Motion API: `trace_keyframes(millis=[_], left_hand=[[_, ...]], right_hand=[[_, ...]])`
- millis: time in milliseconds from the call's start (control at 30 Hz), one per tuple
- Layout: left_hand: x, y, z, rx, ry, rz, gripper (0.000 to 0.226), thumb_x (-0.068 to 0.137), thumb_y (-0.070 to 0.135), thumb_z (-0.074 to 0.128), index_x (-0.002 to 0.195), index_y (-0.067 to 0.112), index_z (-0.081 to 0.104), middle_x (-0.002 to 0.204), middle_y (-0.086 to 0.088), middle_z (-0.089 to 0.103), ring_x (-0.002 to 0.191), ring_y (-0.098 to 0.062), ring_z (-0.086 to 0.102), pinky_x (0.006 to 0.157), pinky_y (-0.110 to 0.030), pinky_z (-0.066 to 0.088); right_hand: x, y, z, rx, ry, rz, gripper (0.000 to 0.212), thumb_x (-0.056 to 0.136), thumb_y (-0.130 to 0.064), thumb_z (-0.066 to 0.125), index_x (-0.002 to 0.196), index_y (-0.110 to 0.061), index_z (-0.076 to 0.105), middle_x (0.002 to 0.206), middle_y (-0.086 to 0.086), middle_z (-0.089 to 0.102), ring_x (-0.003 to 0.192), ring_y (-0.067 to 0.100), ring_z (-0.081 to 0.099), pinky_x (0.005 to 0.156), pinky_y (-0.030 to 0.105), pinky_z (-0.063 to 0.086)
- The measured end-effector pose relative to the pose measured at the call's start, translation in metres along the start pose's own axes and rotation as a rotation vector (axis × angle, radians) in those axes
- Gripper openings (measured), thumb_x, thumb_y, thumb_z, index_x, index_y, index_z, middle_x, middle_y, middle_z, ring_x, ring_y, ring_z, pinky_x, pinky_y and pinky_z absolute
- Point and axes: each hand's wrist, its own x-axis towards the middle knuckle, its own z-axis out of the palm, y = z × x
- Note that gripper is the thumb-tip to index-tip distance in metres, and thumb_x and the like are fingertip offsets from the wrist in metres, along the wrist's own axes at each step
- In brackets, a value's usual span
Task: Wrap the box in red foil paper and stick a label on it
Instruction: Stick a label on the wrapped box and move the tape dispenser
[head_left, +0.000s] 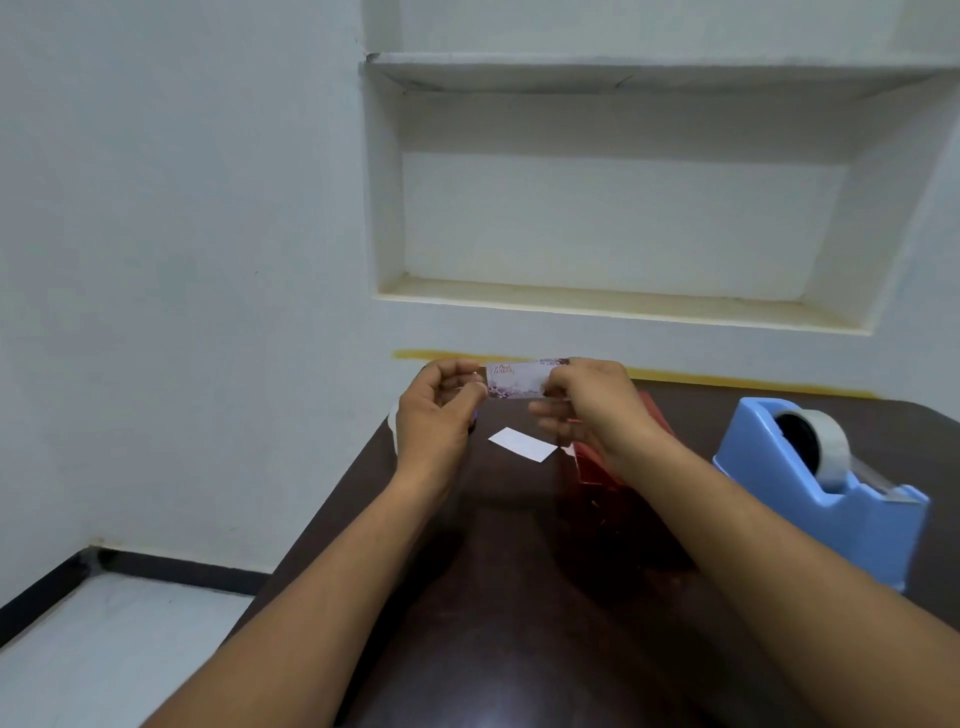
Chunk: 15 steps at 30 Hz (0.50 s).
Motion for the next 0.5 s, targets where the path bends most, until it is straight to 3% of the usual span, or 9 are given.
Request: trace_keyframes(millis=[133, 300, 400, 500], left_hand=[[0.004, -0.006, 0.008, -0.053, -0.153, -0.169, 0.027, 0.090, 0.022, 0.080, 0.114, 0.017, 0.070, 0.099, -0.001, 0.074, 0.079, -0.007, 0.067, 0.069, -0.026, 0.052], [0.015, 0.001, 0.036, -0.048, -0.257, -0.237, 0.013, 0.091, 0.019, 0.079, 0.094, 0.007, 0.074, 0.074, 0.001, 0.070, 0.068, -0.010, 0.066, 0.064, -0.022, 0.053], [0.025, 0.010, 0.052, 0.005, -0.257, -0.287, 0.013, 0.085, 0.013, 0.084, 0.090, 0.004, 0.077, 0.073, -0.004, 0.072, 0.060, -0.009, 0.065, 0.053, -0.019, 0.049], [0.029, 0.010, 0.071, 0.097, -0.232, -0.355, 0.019, 0.076, 0.016, 0.091, 0.089, 0.008, 0.080, 0.081, -0.005, 0.079, 0.062, -0.012, 0.070, 0.051, -0.022, 0.046]], right_hand=[[0.002, -0.004, -0.021, 0.091, -0.055, 0.089, 0.007, 0.097, -0.003, 0.056, 0.097, -0.006, 0.062, 0.088, 0.008, 0.059, 0.075, 0.021, 0.071, 0.074, 0.035, 0.061], [0.007, -0.009, -0.048, -0.016, -0.049, 0.096, 0.008, 0.099, -0.008, 0.060, 0.092, -0.010, 0.062, 0.082, 0.006, 0.059, 0.063, 0.014, 0.060, 0.059, 0.026, 0.057], [0.017, -0.009, -0.064, -0.206, 0.099, -0.022, 0.007, 0.088, -0.007, 0.070, 0.093, -0.011, 0.072, 0.079, 0.006, 0.069, 0.059, 0.015, 0.058, 0.053, 0.026, 0.049], [0.028, -0.010, -0.081, -0.337, 0.278, -0.021, 0.008, 0.074, -0.016, 0.082, 0.080, -0.012, 0.079, 0.072, 0.009, 0.074, 0.056, 0.018, 0.059, 0.054, 0.027, 0.048]])
